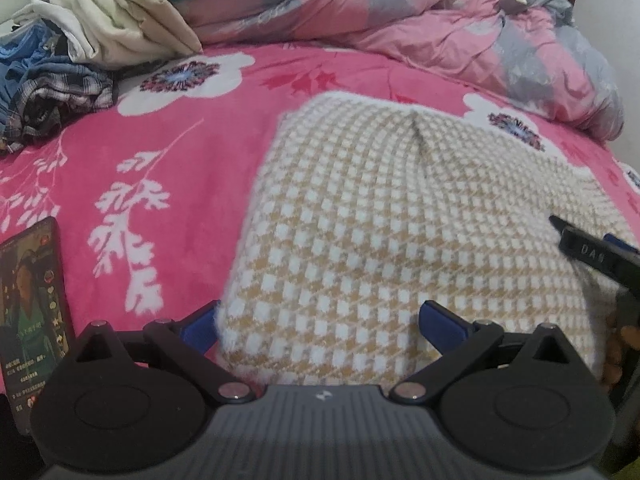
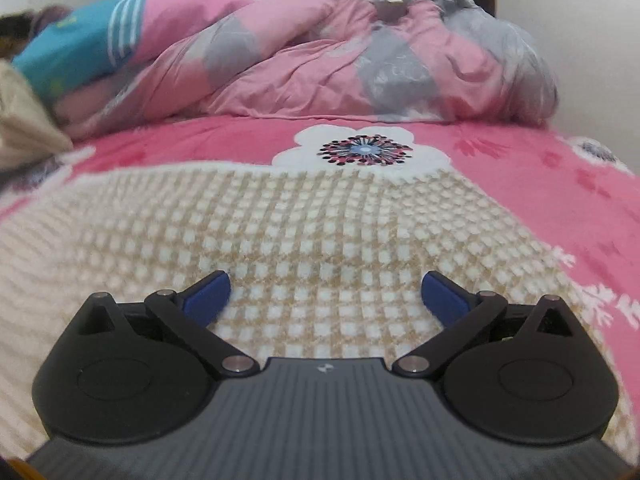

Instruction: Fold clothes

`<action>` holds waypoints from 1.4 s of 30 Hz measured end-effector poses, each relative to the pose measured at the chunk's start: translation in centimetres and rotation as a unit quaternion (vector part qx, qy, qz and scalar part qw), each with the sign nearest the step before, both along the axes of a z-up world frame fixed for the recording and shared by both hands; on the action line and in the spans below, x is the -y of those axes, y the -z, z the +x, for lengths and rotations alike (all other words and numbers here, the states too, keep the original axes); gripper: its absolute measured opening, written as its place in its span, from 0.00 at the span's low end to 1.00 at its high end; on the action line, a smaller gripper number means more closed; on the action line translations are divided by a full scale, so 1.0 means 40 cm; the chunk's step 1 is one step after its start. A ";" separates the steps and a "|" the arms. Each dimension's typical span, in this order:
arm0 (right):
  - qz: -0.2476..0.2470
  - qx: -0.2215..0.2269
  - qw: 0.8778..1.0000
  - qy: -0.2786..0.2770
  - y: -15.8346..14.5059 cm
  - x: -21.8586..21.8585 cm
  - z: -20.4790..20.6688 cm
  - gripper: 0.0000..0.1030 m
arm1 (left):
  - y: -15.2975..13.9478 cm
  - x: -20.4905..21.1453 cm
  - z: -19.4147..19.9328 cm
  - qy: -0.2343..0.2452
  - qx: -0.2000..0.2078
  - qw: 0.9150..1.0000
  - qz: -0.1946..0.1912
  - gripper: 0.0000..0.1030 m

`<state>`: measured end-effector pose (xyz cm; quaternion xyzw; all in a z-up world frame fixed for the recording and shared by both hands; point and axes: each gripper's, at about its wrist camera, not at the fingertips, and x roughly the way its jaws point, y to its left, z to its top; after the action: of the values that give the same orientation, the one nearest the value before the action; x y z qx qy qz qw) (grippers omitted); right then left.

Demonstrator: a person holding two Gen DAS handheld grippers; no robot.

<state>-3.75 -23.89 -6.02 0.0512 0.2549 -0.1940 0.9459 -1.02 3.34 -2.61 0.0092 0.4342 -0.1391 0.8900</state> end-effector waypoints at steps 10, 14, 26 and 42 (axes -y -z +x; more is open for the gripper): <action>-0.002 -0.014 1.000 -0.001 -0.009 -0.003 0.009 0.99 | 0.010 0.014 0.000 0.003 -0.003 1.000 0.018 1.00; 0.009 -0.021 1.000 -0.002 -0.023 0.002 0.014 0.99 | 0.012 0.017 0.000 0.004 -0.004 1.000 0.024 1.00; -0.007 -0.011 1.000 -0.016 -0.015 -0.026 0.014 0.99 | 0.010 0.028 0.000 0.007 -0.002 0.999 0.044 1.00; -0.015 -0.003 1.000 -0.020 -0.001 -0.029 0.006 0.99 | 0.009 0.020 -0.061 0.032 0.064 0.997 0.043 1.00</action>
<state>-3.49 -22.71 -5.99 0.0309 0.2557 -0.1786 0.9496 -3.47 2.54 -2.97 0.0700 0.3816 -0.1475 0.9098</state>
